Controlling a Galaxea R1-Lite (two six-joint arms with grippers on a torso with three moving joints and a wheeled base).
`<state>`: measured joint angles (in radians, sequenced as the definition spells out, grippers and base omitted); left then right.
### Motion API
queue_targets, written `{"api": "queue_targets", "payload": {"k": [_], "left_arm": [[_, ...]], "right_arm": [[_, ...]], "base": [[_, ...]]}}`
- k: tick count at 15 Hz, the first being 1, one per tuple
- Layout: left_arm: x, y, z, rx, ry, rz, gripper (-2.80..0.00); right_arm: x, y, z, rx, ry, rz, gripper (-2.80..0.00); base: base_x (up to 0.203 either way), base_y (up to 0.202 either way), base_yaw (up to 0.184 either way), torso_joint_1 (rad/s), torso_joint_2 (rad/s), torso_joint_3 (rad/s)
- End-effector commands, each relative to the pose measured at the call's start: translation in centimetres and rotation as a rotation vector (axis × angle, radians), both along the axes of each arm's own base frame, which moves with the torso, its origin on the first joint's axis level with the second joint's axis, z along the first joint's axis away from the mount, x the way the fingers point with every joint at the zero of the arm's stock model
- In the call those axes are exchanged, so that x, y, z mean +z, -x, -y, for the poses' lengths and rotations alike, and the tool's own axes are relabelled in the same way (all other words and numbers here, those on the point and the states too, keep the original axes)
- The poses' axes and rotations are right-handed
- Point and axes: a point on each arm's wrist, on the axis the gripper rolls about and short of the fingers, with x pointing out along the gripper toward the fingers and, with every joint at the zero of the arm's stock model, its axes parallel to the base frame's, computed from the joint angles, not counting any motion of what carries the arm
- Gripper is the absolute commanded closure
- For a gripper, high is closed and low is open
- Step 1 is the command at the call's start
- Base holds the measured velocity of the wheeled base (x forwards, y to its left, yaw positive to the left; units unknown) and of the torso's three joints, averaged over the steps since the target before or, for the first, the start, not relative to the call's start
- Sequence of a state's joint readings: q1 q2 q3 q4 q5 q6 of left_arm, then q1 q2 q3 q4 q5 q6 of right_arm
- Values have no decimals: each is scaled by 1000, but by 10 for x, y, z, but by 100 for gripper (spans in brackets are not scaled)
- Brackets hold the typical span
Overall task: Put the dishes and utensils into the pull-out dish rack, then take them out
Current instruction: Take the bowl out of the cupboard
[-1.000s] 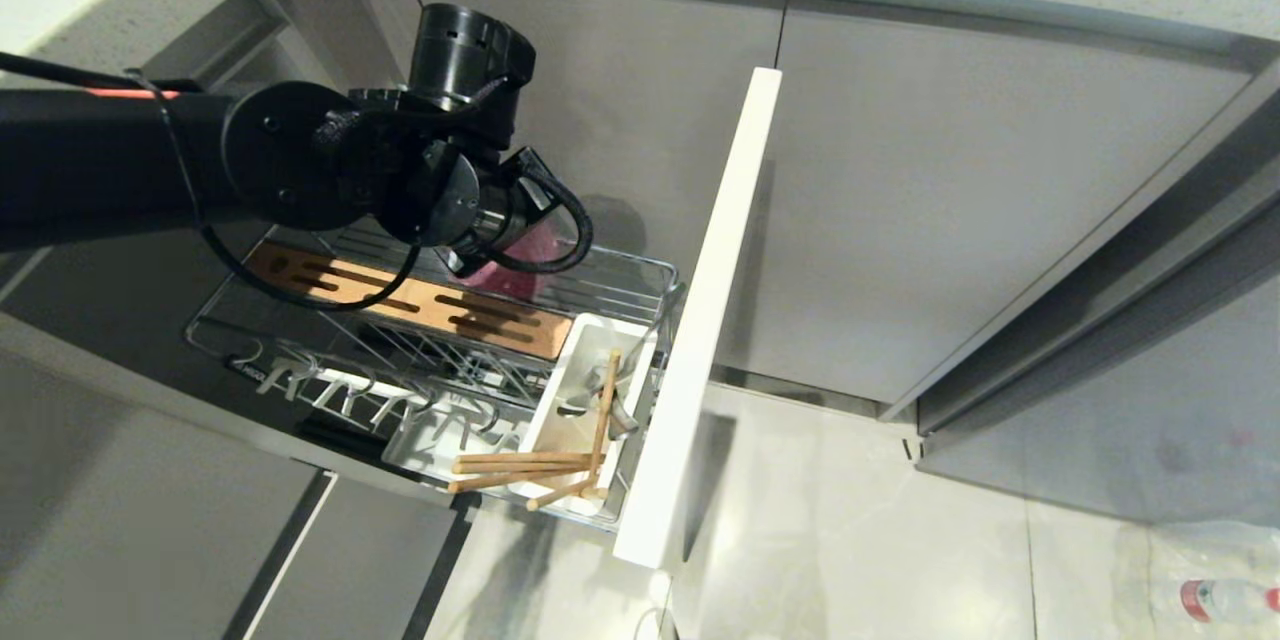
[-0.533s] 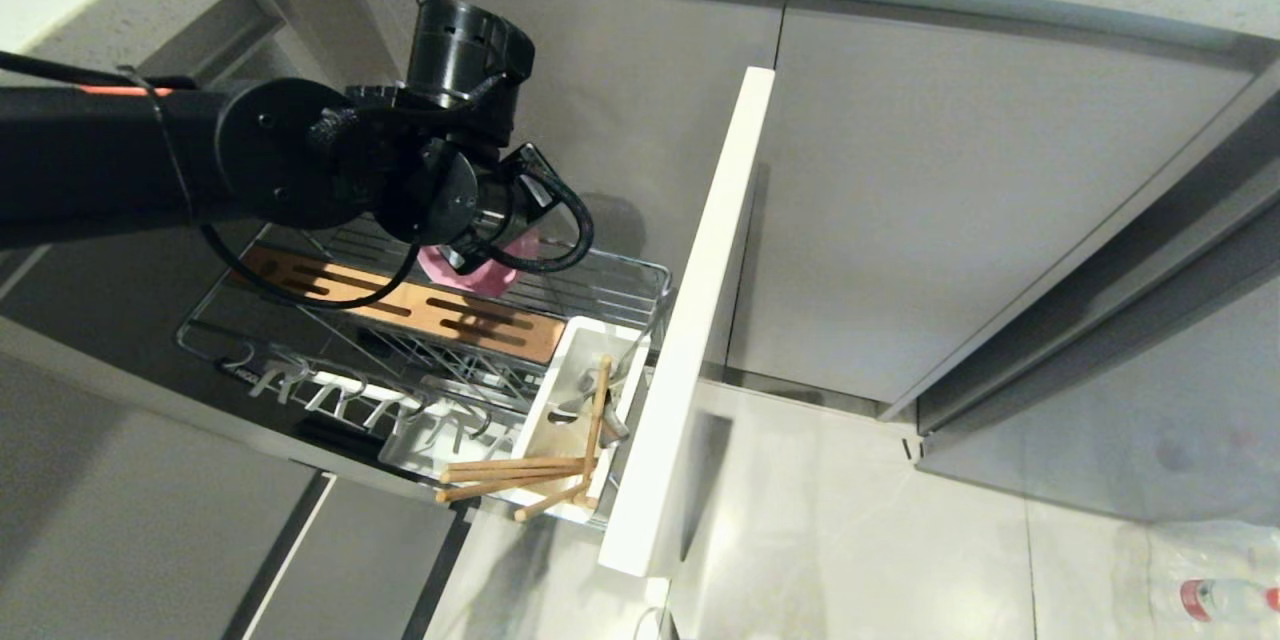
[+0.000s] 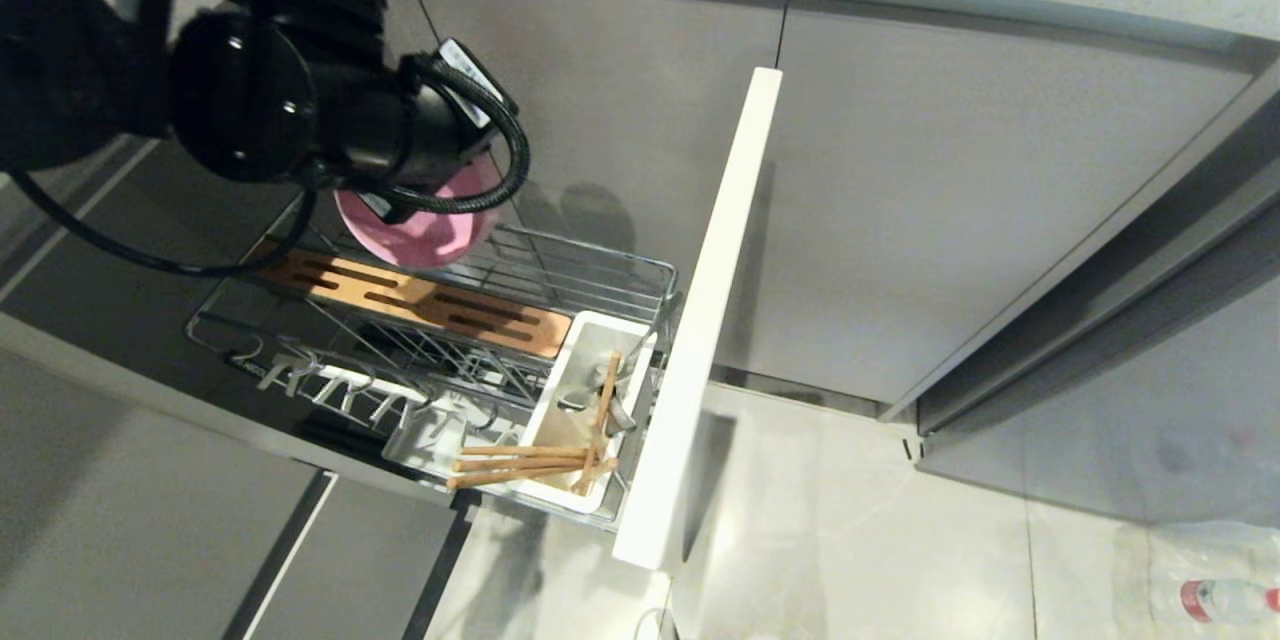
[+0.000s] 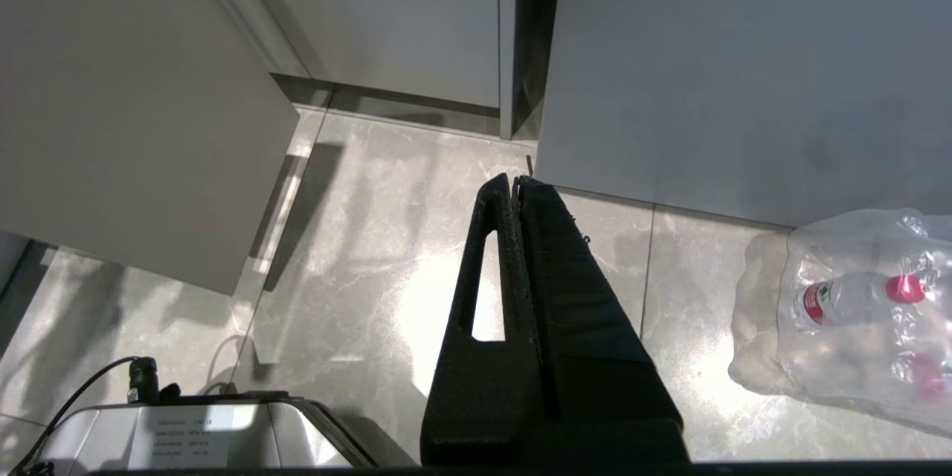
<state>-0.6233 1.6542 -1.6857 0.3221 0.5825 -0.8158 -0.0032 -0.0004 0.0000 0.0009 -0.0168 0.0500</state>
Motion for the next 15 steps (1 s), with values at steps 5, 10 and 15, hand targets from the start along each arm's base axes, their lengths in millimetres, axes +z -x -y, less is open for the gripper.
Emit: {"api": "queue_targets", "payload": {"k": [5, 10, 15], "left_arm": [[50, 74, -32, -69, 74, 161, 0], [80, 133, -73, -130, 88, 299, 0], [96, 187, -122, -192, 20, 452, 0]], "right_arm": [[0, 0, 0, 0, -1, -1, 0], [0, 0, 0, 0, -1, -1, 0], [0, 0, 0, 0, -1, -2, 0]], "base": [[0, 0, 0, 0, 0, 0], [0, 0, 0, 0, 0, 0], [0, 0, 0, 0, 0, 0]]}}
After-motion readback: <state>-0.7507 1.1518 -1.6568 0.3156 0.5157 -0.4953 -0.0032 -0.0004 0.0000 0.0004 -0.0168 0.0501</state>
